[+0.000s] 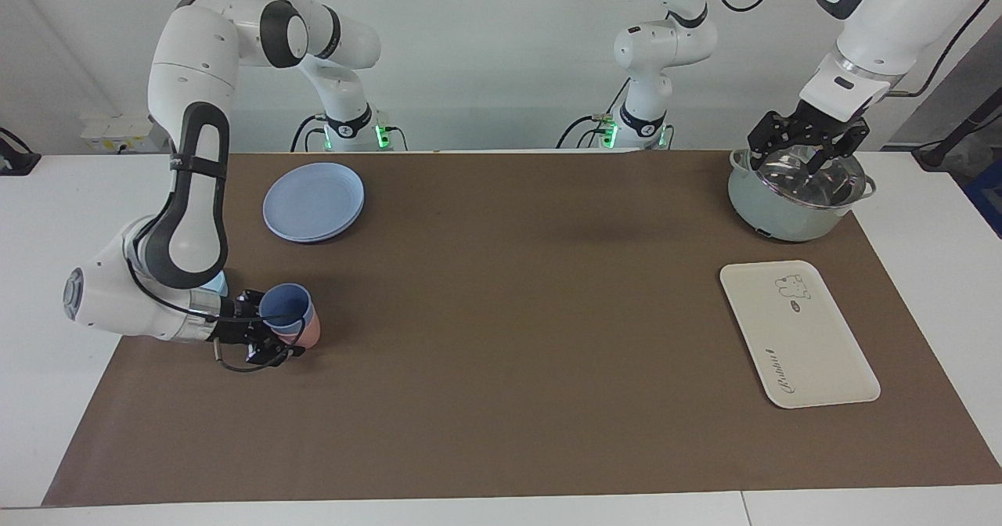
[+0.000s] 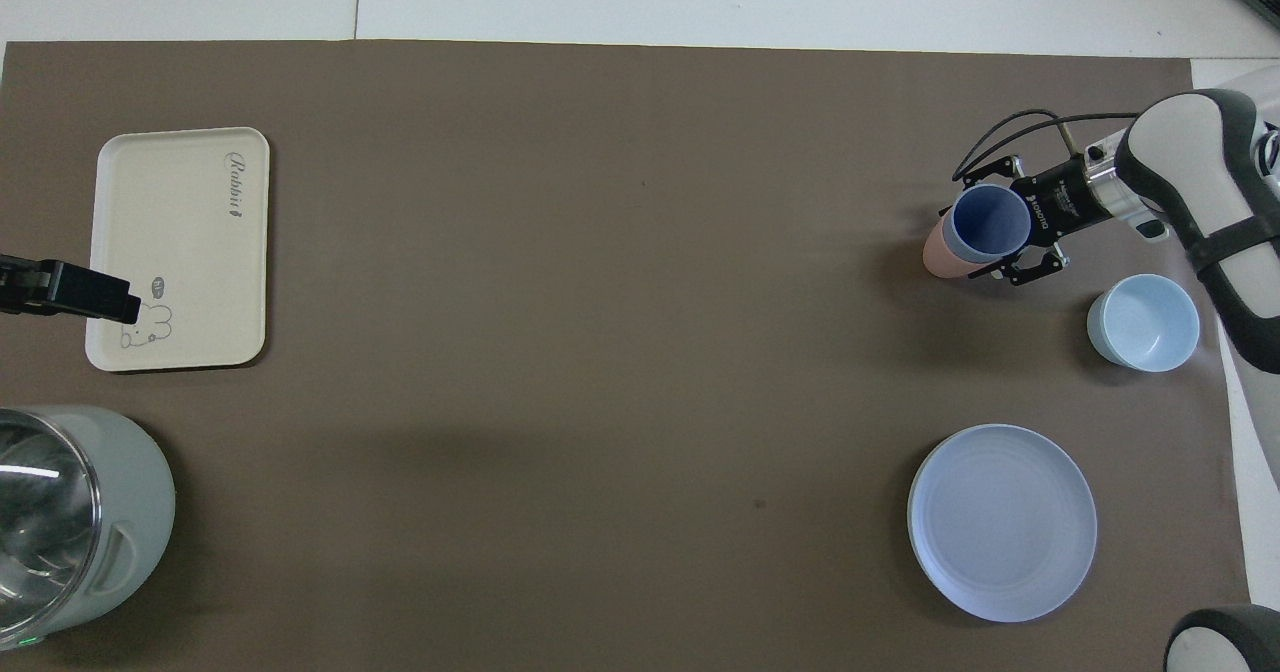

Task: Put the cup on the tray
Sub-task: 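Lift the nested cups with the right gripper toward the table center, then hold the cups with the right gripper while the left gripper reaches the blue cup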

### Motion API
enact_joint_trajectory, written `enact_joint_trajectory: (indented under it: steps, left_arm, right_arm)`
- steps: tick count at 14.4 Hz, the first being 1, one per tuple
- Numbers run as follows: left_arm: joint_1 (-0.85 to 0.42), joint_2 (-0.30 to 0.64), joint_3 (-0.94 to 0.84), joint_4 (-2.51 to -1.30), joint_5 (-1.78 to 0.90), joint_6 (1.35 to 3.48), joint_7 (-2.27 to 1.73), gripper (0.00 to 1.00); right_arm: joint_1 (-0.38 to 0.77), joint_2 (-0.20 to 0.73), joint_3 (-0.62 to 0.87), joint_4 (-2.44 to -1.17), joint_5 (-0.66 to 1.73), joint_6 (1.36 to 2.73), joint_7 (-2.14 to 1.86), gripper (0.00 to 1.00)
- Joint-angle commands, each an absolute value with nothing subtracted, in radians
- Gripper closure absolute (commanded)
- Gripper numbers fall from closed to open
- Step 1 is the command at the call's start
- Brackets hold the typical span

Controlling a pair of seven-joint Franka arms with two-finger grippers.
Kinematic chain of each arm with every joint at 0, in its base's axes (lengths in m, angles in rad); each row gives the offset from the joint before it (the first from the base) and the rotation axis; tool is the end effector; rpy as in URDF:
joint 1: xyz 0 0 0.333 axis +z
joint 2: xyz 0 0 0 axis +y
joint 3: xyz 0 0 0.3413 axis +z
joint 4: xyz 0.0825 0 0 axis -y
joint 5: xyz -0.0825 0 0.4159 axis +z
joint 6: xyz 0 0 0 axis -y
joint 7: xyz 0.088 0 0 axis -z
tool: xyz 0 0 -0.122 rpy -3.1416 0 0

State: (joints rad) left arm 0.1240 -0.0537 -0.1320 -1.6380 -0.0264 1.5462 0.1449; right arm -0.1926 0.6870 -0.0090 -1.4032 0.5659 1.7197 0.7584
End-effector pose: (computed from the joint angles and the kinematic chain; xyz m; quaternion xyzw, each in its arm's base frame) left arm 0.5644 -0.0098 0.6296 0.9969 -0.0763 -0.0186 0.0110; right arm 0.7253 -0.0882 0.2784 -0.7958 0.5170 0.2417 0.2022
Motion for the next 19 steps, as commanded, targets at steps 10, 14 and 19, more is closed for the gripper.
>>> enact_joint_trajectory:
  steps: [10, 14, 19]
  left_arm:
    - [0.127, -0.072, -0.129, -1.651, -0.037, 1.54, 0.15, 0.0]
    - [0.111, -0.072, -0.132, -1.652, -0.038, 1.554, 0.144, 0.0]
    - [-0.09, -0.097, -0.144, -1.71, -0.047, 1.653, -0.201, 0.0]
  right_arm:
    - [-0.144, 0.578, 0.005, -1.558, 0.695, 1.677, 0.744, 1.0]
    - [-0.083, 0.543, 0.005, -1.563, 0.741, 1.678, 0.778, 1.0]
    - [0.049, 0.46, 0.005, -1.572, 0.742, 1.71, 0.819, 1.0]
